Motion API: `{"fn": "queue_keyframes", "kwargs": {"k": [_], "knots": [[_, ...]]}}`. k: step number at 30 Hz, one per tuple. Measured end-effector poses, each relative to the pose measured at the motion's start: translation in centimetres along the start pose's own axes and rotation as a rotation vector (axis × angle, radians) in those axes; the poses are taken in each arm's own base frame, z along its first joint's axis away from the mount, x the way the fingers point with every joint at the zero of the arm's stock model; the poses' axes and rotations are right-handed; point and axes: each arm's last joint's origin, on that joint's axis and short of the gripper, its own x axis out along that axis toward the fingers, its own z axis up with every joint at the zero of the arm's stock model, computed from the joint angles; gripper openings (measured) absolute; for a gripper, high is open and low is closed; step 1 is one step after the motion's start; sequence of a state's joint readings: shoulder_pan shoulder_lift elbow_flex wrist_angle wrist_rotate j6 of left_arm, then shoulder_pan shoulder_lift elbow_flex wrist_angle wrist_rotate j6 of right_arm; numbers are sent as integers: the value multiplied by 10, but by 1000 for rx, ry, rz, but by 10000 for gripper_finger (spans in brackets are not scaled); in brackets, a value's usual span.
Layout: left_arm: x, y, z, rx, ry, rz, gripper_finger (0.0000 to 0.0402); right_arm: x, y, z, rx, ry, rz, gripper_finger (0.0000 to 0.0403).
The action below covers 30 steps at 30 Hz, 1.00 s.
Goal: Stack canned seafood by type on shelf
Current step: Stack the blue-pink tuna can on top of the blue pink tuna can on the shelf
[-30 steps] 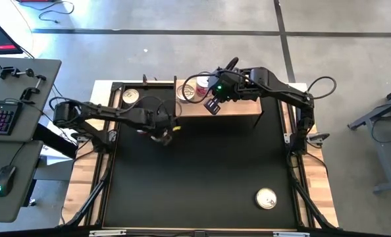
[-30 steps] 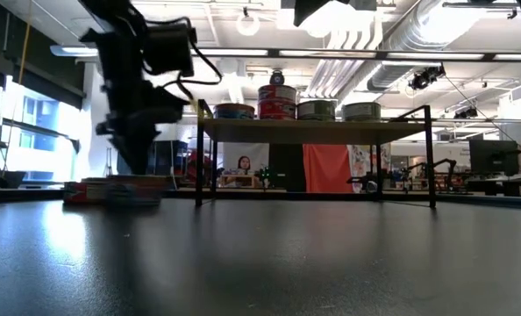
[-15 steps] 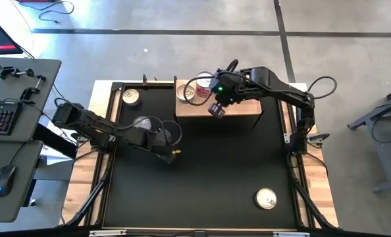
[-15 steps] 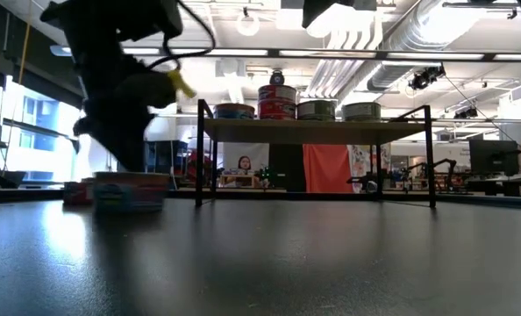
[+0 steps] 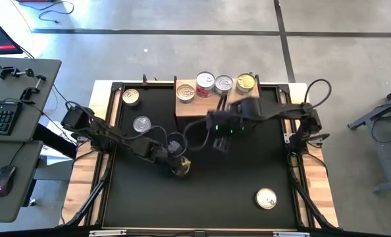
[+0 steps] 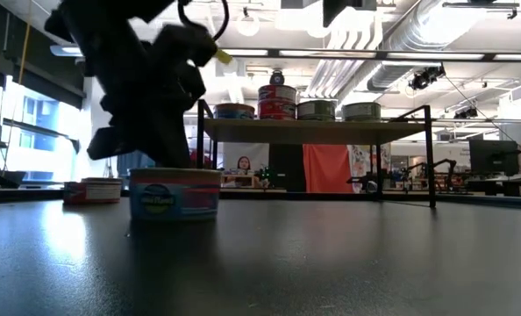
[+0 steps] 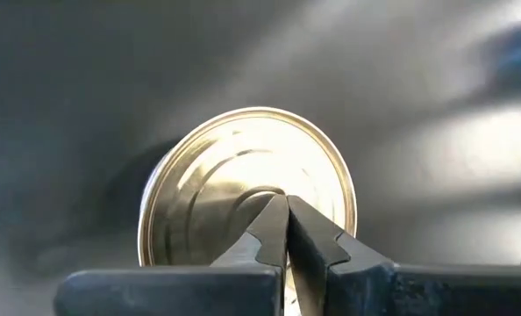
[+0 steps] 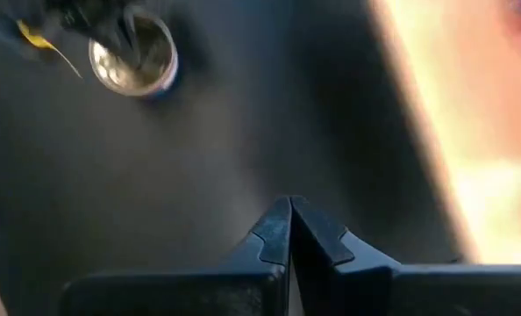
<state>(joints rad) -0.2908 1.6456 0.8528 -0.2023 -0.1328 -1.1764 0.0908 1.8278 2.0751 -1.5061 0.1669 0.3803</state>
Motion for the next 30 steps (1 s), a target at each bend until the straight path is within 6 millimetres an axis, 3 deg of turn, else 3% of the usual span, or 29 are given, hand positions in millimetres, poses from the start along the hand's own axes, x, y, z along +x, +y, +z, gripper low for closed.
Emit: {"fn": "queue_keyframes", "kwargs": {"k": [5,13,20,25,30], "knots": [[2,-17,-7,116,17,-22,0,14,20,-32,124,64,36,0],[-16,-17,18,297,-71,-32,0,-7,19,-78,592,-75,-79,0],[-44,-16,27,445,-111,-41,0,-32,-2,-91,917,-229,-99,0],[-65,-5,25,488,-174,-30,0,-39,-19,-90,980,-289,-136,0],[-80,23,29,387,-231,-48,0,-35,-44,-83,973,-261,-208,0]]}}
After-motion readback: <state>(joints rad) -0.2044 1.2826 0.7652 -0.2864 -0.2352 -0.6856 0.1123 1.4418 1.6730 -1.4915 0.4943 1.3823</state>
